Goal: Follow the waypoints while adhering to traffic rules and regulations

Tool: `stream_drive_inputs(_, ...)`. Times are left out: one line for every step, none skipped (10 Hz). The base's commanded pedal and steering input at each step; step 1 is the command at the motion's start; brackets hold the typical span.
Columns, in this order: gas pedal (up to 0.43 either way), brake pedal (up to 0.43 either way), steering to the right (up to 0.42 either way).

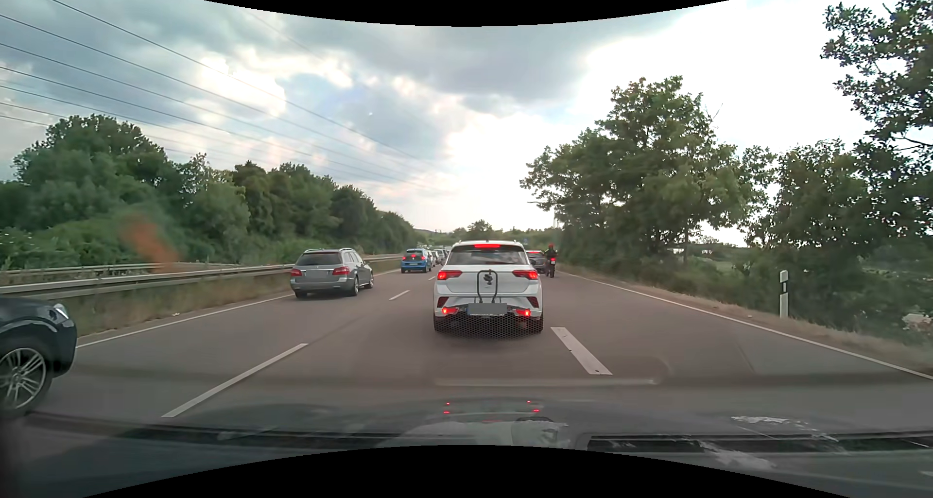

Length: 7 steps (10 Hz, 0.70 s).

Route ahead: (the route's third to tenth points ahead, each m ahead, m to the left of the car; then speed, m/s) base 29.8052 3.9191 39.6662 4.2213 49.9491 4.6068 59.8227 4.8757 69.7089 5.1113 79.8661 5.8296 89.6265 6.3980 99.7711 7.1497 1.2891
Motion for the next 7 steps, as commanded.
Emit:
stream_drive_inputs(0.000, 0.134, -0.013)
stream_drive_inputs(0.000, 0.134, -0.013)
stream_drive_inputs(0.000, 0.134, -0.013)
stream_drive_inputs(0.000, 0.134, -0.013)
stream_drive_inputs(0.000, 0.134, -0.013)
stream_drive_inputs(0.000, 0.140, -0.013)
stream_drive_inputs(0.000, 0.140, -0.013)
